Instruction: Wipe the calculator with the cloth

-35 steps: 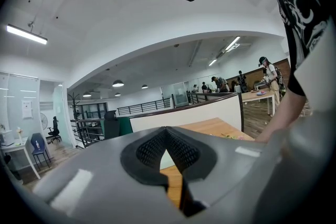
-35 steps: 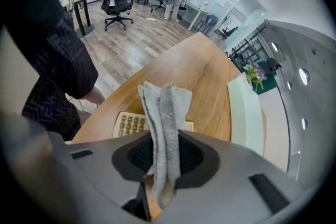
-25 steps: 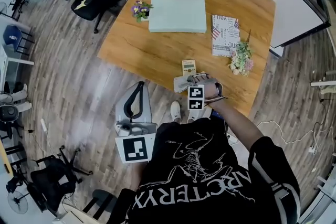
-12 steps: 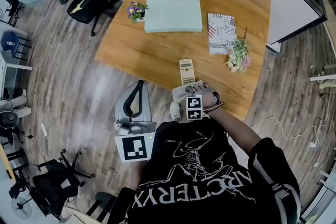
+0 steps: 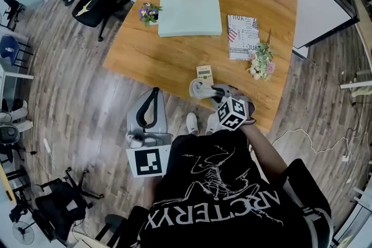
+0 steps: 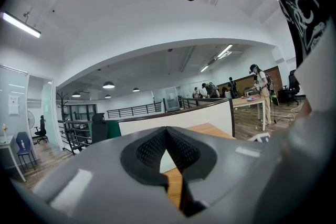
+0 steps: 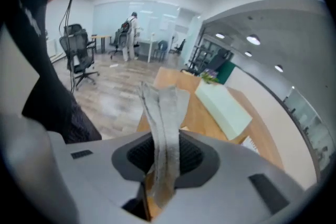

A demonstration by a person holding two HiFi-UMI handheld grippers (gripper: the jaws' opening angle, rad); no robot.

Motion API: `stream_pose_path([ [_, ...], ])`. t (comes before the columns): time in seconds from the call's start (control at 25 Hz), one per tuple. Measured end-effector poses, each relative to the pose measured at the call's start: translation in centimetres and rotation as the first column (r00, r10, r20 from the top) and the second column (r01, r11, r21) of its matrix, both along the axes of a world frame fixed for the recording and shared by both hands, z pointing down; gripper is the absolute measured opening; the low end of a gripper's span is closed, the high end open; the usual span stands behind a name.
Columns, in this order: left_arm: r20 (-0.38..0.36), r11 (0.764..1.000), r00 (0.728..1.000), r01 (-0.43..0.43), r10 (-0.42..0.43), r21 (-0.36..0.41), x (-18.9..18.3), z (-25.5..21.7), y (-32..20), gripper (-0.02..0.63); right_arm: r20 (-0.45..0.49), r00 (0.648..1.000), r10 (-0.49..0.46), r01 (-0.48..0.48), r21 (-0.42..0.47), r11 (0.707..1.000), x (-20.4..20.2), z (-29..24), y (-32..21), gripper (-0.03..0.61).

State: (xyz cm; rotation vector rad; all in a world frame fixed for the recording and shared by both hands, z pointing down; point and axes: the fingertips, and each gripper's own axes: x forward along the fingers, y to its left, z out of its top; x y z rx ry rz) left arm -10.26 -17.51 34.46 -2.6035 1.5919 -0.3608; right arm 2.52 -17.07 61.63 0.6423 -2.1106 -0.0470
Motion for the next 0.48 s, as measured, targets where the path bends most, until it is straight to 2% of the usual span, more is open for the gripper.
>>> stream_pose_path([
  [0.08,-0.006,1.000,1.000,-0.013,0.013,0.003,0.3,-0.1,-0.1,0.009,0.099,0.993,0.063,-0.071,0.081,0.994,1.0,-5.1,-1.5,0.094],
  [0.2,-0.012,0.999,0.999,-0.033,0.033,0.002,0.9,-0.2,-0.4,0.009,0.213,0.971,0.108,-0.149,0.186,0.971,2.7,-12.0,-2.9,0.094],
  [0.4,-0.022,0.998,0.998,-0.057,0.057,0.011,1.9,-0.5,-0.7,0.009,0.361,0.929,0.080,-0.208,0.332,0.920,4.6,-21.4,-2.8,0.094],
  [0.48,-0.023,0.998,0.998,-0.063,0.063,0.015,2.0,-0.8,-0.7,0.009,0.450,0.891,0.065,-0.250,0.366,0.897,5.2,-25.2,-2.1,0.094],
])
